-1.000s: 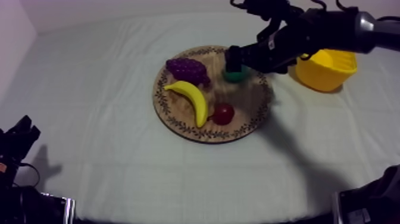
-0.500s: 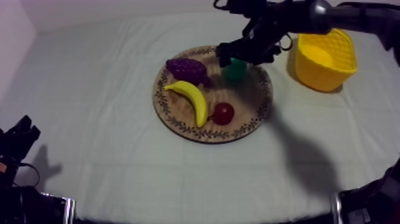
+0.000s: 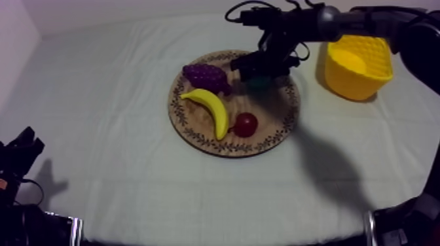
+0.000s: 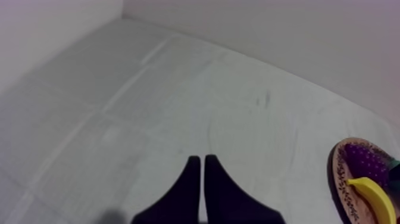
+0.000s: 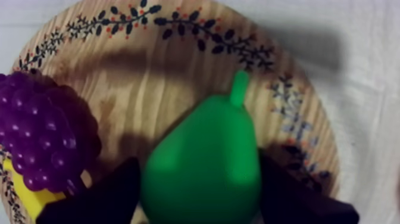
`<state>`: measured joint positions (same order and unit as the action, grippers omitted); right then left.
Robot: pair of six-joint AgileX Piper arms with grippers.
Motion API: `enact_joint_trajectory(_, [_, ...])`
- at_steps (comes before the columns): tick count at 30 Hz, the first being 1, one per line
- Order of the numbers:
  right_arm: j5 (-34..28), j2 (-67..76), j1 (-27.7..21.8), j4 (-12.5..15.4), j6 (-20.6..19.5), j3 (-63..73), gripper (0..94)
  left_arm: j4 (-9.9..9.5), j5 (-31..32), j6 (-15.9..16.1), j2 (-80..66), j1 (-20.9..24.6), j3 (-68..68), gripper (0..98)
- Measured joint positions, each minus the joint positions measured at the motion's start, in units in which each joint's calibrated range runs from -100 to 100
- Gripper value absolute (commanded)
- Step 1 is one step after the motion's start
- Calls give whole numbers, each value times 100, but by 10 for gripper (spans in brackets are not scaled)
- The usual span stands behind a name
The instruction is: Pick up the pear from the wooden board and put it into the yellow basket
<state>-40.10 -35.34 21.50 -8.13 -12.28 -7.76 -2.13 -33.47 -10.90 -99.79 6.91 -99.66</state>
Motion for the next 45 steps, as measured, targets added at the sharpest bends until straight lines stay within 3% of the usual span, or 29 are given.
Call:
enact_joint_trajectory(5, [227, 391, 43, -5, 26, -387, 512, 0, 0, 0, 0, 0, 0, 1])
enact_joint_trajectory(15, [527, 773, 365, -549, -448, -980, 439, 0, 0, 0, 0, 0, 0, 1])
enact_joint_trajectory(20, [520, 1183, 221, -518, -333, -1172, 448, 0, 0, 0, 0, 0, 0, 1])
enact_joint_trajectory(25, [318, 2095, -135, -43, 140, -1465, 459, 0, 0, 0, 0, 0, 0, 1])
enact_joint_trajectory(34, [-489, 3790, -1299, 1044, 1512, -1137, 470, 0, 0, 0, 0, 0, 0, 1])
enact_joint_trajectory(38, [-550, 4086, -1806, 1295, 1997, -1186, 471, 0, 0, 0, 0, 0, 0, 1])
enact_joint_trajectory(45, [-60, 3834, -2443, 1252, 2479, -1835, 468, 0, 0, 0, 0, 0, 0, 1])
